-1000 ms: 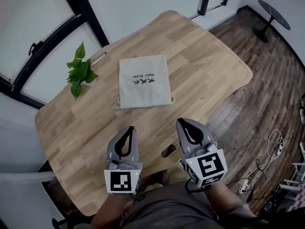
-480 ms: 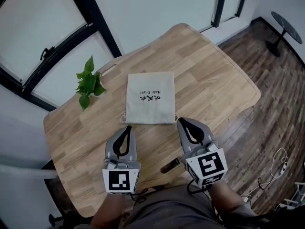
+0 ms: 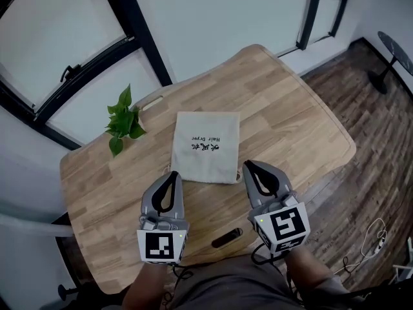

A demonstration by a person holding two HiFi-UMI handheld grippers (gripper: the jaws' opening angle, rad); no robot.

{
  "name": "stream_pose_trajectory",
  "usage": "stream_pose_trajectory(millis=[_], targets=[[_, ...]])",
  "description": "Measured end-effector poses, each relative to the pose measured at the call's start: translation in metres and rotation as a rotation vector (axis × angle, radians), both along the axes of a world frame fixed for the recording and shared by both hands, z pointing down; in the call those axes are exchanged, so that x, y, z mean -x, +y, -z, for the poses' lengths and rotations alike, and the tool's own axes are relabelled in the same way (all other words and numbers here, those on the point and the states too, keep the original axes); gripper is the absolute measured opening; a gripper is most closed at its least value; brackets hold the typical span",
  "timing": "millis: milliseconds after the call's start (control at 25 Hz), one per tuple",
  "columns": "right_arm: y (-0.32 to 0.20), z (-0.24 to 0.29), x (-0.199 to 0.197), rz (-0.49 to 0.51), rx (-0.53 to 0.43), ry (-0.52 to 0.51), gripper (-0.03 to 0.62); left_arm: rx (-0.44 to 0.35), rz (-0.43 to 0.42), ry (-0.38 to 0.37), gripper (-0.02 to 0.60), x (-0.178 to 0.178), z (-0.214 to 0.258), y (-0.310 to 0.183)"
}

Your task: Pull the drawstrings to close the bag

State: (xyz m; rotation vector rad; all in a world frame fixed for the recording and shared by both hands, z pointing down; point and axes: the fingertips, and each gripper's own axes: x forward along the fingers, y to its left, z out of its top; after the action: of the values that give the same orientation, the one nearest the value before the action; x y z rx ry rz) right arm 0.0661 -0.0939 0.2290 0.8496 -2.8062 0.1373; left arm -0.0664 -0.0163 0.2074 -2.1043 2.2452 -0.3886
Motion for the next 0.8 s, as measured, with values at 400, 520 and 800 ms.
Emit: stream_pose_trajectory(millis=[400,520,800], targets=[[-0.020,-0.085,-0.007,-0.059,0.115,0.151,0.038,0.134,0.053,0.072,0.003,0.035,-0.072,-0.010],[-0.022,-0.122,-0.009,-0.078,0.166,0.209,0.046,0.207,0.087,0.086,0.003,0.054,-0.110,-0.009],[-0.021,-0.197,-0.008,-0.110,0.290,0.316,0.069,0.381,0.253,0.079,0.028,0.118,-0.195,0.011]])
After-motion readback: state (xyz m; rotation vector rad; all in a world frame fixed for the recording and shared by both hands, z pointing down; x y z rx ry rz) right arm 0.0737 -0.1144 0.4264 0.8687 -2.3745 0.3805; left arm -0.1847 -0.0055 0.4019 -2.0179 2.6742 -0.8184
